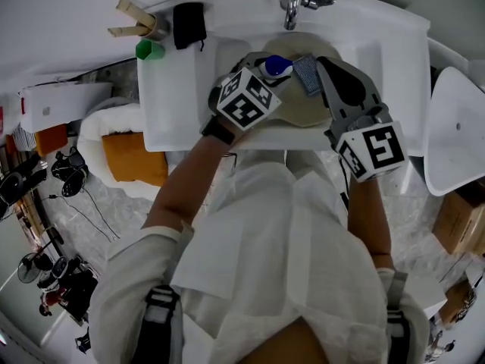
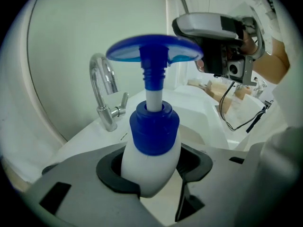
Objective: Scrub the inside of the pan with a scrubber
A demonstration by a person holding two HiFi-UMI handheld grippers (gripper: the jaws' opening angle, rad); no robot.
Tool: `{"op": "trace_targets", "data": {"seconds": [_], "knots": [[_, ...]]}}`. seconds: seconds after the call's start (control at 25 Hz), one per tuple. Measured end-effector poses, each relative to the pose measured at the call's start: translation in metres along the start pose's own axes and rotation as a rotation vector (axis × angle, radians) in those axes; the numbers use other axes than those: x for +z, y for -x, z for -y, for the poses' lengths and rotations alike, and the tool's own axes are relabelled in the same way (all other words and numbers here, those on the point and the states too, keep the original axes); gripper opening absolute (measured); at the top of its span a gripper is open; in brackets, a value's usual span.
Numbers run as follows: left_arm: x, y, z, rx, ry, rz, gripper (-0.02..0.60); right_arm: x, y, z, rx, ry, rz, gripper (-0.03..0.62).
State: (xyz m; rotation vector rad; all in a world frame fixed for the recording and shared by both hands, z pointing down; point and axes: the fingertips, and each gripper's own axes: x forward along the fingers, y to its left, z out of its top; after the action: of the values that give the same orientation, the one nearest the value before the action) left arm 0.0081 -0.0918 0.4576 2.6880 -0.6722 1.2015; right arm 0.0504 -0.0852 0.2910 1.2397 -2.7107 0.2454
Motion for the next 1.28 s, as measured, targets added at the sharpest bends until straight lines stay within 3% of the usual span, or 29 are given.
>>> {"op": "trace_targets", "data": {"seconds": [0.28,0.68,1.12,1.28], "knots": [[-0.007,0.019,-0.044,0.048,0.122,0.080,0.222,-0.005,0.001,0.021,-0.028,-0.025,0.019,0.008],[-0.005,0.028,-0.131,0.139,0.195,0.195,0.222,-0.029,-0.013,0.047,-0.072,-0.067,-0.015,0.008],[-0.038,0.010,-0.221,0.337,0.339,0.254,0.224,-0.052,-0.031,0.051,-0.071,-0.072,-0.092,0.008],[-0.043,0.003,-0.241,0.376,0.376,0.262,0.224,-0.060,-0.037,0.051,-0.065,-0.078,-0.117,0.008]]}}
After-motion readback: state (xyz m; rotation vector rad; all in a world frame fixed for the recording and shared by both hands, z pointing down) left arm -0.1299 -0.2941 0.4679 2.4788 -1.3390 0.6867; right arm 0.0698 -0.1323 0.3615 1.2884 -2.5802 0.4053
